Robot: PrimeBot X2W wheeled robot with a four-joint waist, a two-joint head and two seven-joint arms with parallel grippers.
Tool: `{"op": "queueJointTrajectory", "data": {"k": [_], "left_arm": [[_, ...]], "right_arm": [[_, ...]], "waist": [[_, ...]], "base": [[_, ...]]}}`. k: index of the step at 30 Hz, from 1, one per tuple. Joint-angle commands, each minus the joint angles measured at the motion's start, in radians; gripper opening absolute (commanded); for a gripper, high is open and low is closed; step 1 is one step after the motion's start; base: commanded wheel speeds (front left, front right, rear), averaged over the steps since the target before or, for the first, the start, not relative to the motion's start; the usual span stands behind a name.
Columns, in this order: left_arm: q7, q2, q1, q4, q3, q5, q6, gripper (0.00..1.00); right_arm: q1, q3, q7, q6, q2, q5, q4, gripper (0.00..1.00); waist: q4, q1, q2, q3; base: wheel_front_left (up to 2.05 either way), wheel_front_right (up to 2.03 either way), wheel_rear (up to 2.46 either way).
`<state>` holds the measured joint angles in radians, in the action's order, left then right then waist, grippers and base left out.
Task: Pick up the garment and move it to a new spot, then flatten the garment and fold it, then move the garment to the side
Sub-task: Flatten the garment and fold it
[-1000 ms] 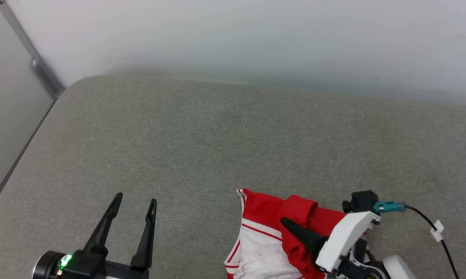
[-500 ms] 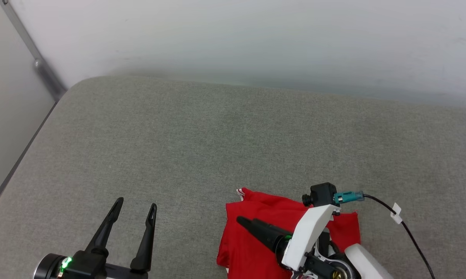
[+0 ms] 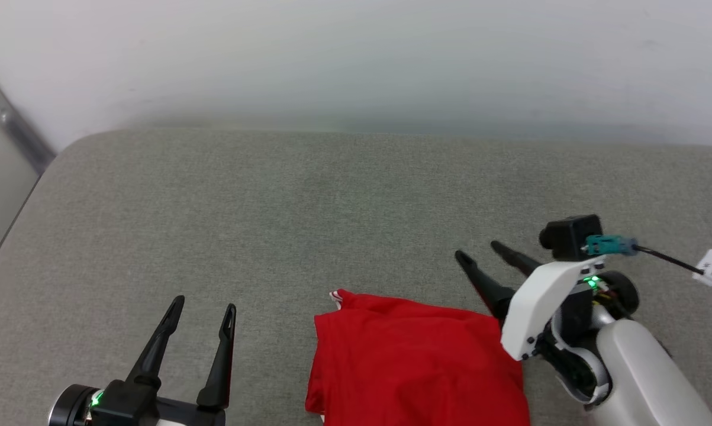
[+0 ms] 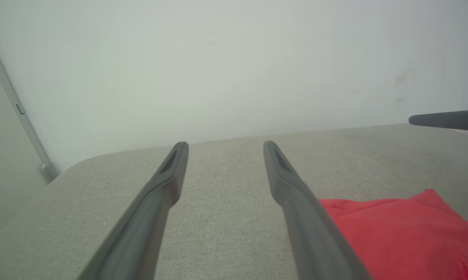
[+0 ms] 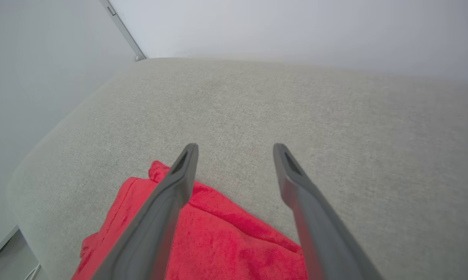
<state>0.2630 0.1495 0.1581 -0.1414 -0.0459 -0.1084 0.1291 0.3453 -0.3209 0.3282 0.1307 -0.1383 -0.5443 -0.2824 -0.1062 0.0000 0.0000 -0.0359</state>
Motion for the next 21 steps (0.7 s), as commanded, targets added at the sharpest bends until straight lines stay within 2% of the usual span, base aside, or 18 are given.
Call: {"op": "queueJointTrajectory", "data": {"k": [1, 6, 11, 14, 21], "left_arm": [[0.002, -0.003, -0.015, -0.003, 0.003, -0.002, 0.001, 1.00], [0.002, -0.021, -0.025, -0.008, 0.009, -0.011, 0.001, 1.00], [0.002, -0.028, -0.035, -0.012, 0.011, -0.016, 0.001, 1.00], [0.002, -0.036, -0.037, -0.019, 0.015, -0.024, 0.001, 1.00], [0.002, -0.044, -0.026, -0.030, 0.020, -0.039, 0.001, 1.00]], "right_arm": [[-0.016, 0.014, -0.015, 0.000, -0.019, 0.030, 0.033, 1.00], [-0.048, 0.081, -0.100, 0.000, -0.110, 0.138, 0.160, 1.00], [-0.117, 0.184, -0.196, 0.000, -0.144, 0.204, 0.258, 1.00], [-0.179, 0.246, -0.257, 0.000, -0.138, 0.241, 0.311, 1.00], [-0.317, 0.345, -0.396, 0.000, -0.066, 0.283, 0.388, 1.00]], "waist": [[0.017, 0.0000, 0.0000, -0.003], [0.054, 0.0000, 0.0000, -0.009], [0.080, 0.0000, 0.0000, -0.015], [0.088, 0.0000, 0.0000, -0.017], [0.095, 0.0000, 0.0000, -0.017]], "base": [[0.00, 0.00, 0.00], [0.00, 0.00, 0.00], [0.00, 0.00, 0.00], [0.00, 0.00, 0.00], [0.00, 0.00, 0.00]]}}
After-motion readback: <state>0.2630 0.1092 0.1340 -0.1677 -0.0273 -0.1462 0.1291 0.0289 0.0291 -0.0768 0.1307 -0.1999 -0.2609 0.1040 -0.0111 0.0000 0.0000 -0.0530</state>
